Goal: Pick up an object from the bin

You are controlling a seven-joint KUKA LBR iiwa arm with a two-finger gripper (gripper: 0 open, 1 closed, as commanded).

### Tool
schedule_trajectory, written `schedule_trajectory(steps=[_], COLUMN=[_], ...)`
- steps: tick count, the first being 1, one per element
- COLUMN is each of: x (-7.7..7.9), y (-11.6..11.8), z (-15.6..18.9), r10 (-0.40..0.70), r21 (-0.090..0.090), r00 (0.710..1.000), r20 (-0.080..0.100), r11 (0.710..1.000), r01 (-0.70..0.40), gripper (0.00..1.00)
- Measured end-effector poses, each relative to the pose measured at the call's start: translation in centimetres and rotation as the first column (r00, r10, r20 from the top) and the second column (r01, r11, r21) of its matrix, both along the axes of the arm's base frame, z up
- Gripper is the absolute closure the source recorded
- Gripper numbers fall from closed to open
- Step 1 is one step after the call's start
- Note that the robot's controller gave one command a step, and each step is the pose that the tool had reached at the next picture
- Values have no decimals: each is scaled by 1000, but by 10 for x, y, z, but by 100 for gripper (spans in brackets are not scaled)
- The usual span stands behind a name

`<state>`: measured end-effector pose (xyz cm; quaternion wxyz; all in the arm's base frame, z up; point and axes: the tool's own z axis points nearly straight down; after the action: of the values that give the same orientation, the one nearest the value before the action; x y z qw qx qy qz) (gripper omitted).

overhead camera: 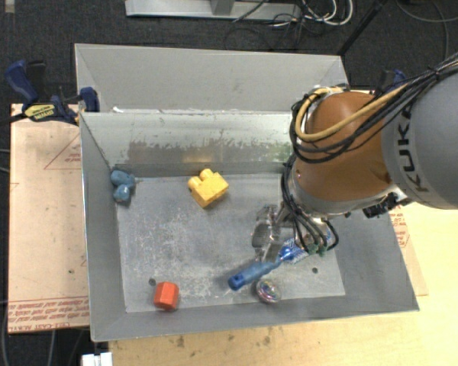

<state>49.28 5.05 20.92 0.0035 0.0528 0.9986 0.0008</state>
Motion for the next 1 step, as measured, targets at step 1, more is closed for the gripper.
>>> schedule_trajectory(steps=[1], x=[-1], y=[0], z=[-3], r10=[0], r21=[0], r00=[1000], r20=[-5], r11=[1000], r01=[0], gripper=[0])
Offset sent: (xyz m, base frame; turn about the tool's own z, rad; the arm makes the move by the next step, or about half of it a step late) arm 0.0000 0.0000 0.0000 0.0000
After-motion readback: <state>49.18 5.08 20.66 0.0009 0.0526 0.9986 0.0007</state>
